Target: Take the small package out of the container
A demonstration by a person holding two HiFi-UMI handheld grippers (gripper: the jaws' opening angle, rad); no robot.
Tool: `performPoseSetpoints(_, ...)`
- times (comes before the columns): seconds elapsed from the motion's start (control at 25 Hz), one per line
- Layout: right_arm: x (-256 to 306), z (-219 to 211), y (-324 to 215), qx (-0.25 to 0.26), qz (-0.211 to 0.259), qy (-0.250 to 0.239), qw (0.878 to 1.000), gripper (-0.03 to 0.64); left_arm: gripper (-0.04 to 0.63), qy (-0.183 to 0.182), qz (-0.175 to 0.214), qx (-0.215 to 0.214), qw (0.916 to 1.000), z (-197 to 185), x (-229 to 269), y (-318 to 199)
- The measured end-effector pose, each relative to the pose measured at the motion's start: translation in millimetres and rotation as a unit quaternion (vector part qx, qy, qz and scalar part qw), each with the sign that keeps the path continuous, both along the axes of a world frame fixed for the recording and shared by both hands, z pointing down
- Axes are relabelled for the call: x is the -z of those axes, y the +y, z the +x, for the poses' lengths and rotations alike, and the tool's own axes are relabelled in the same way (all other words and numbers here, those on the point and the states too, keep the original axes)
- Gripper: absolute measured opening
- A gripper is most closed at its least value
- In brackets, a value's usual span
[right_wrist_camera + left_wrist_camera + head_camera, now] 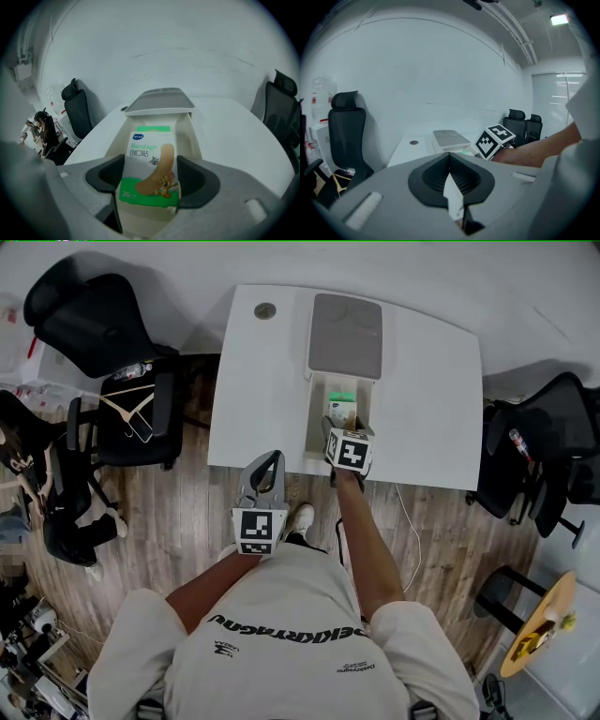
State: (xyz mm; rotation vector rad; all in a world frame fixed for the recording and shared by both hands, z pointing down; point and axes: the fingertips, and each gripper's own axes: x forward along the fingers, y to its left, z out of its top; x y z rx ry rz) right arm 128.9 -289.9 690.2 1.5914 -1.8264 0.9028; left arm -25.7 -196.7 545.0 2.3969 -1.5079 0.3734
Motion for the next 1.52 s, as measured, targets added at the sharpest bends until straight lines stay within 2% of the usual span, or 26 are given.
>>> performPoseSetpoints(0.92, 52.4, 4.3, 42.3, -0.003, 0.08, -0.03, 0.996, 0.348, -0.003, 0.0, 0.031, -0.006, 0.9995, 6.8, 26.0, 34.5)
performPoseSetpoints(1.52, 88.7, -6.9, 78.3, 0.012, 0.132, -0.041, 0.99, 0.348, -0.003, -0.003, 0.046, -0.012, 0.9989, 6.7, 38.4, 52.5)
